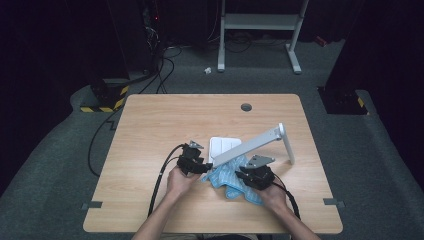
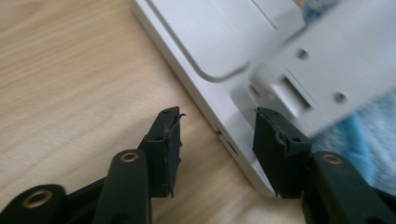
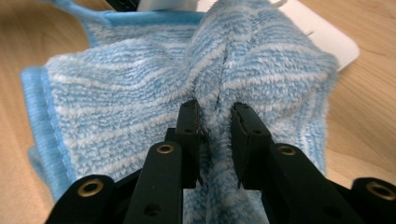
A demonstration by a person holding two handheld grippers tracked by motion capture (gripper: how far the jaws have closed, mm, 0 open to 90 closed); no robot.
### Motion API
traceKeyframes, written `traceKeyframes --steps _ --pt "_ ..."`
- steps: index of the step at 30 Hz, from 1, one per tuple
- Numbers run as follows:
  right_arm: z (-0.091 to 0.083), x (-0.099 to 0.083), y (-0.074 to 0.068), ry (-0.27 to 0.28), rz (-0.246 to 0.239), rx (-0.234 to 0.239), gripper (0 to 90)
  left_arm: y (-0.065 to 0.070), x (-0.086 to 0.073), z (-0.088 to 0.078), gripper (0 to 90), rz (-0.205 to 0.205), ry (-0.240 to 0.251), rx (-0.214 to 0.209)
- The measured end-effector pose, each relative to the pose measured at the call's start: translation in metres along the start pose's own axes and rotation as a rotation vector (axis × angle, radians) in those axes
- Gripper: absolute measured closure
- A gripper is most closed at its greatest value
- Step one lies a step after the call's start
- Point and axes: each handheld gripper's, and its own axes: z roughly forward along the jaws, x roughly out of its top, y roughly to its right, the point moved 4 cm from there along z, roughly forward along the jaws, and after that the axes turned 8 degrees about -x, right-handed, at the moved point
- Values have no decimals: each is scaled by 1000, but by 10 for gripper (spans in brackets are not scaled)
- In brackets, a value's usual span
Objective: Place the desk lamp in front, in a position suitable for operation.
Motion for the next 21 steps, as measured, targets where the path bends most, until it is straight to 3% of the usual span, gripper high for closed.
traceKeyframes --steps 3,6,9,12,15,21 --pt "1 0 5 2 6 -42 715 -9 8 1 428 -45 35 16" --pt "2 -2 12 -5 17 -75 709 -12 17 5 401 -33 50 48" --pt "6 -4 21 -13 21 -115 704 -14 30 12 373 -27 46 54" --pt "9 -7 26 -10 38 -118 704 -12 41 21 354 -10 35 57" --pt "9 -8 24 -3 23 -132 705 -11 50 33 338 -3 16 68" --pt "8 -9 24 -1 26 -131 705 -14 57 47 333 -16 9 64"
